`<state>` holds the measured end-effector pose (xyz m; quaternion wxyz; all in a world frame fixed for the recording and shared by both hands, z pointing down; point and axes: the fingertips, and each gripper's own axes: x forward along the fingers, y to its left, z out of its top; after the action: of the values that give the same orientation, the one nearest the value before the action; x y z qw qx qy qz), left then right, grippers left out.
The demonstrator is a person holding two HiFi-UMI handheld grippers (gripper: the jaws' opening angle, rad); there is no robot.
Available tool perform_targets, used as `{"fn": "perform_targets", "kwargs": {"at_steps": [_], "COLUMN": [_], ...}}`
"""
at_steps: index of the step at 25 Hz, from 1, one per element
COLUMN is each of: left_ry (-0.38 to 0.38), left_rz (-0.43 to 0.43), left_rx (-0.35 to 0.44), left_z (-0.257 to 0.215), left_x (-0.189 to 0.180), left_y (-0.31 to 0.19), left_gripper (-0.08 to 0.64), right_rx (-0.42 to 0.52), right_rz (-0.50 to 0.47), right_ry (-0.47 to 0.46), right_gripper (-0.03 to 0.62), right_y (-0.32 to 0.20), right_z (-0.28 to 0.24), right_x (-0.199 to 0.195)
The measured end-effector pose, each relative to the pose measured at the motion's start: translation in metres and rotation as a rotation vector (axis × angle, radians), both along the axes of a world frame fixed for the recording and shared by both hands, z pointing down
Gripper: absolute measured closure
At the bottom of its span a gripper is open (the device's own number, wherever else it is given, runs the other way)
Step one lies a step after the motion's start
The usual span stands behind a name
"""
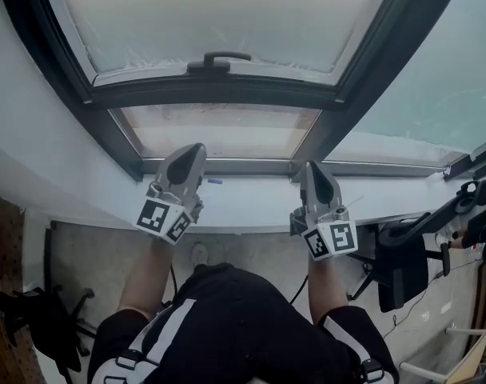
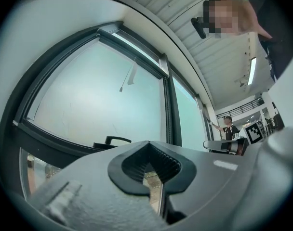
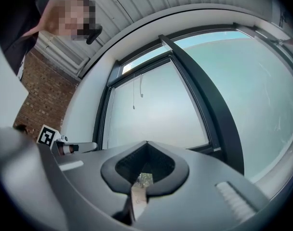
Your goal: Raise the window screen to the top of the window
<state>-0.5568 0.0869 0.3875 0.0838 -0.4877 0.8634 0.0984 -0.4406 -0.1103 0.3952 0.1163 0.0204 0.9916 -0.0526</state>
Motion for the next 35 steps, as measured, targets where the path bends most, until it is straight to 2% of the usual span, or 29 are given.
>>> {"fn": "perform_targets", "kwargs": {"at_steps": [6, 11, 14, 19, 22, 25, 29, 35], "left_ry": [0.021, 0.034, 0.047, 0.08, 0.068, 0.064, 0.099, 0.131], "left_rz": [-0.08, -0.128, -0.144, -0.134, -0.126, -0.13, -0.147, -0.126], "left_rx": [-0.024, -0.034, -0.05, -0.05, -0.05, -0.038, -0.023, 0.003], "left_z": [0.016, 0.024, 0.033, 0.044, 0.04, 0.036, 0.04, 0.045], "left_x": [0.052, 0.075, 0.086, 0.094, 0.097, 0.097, 0.093, 0.093], "left_y": [0.004, 0.017, 0.032, 0.052, 0.063, 0.078, 0.104, 0.111], "left_gripper": [0.555, 0.555, 0.555, 0.555, 0.555, 0.555, 0.555, 0.555], "right_rx": [-0.034, 0.02, -0.002, -0.029, -0.017, -0.048, -0.061, -0.077], "right_rz": [-0.048, -0.066, -0.063, -0.07, -0.084, -0.089, -0.093, -0.07], "right_ry": [0.023, 0.04, 0.052, 0.073, 0.071, 0.082, 0.084, 0.081], "right_gripper": [0.586, 0.586, 0.586, 0.588, 0.588, 0.588, 0.588, 0.588], "right_y": [-0.024, -0.018, -0.014, 0.003, 0.025, 0.039, 0.057, 0.058], "right_z": [0.018, 0.028, 0.041, 0.051, 0.053, 0.057, 0.056, 0.054], "right_x": [0.036, 0.059, 0.077, 0.083, 0.079, 0.074, 0.072, 0.078]}}
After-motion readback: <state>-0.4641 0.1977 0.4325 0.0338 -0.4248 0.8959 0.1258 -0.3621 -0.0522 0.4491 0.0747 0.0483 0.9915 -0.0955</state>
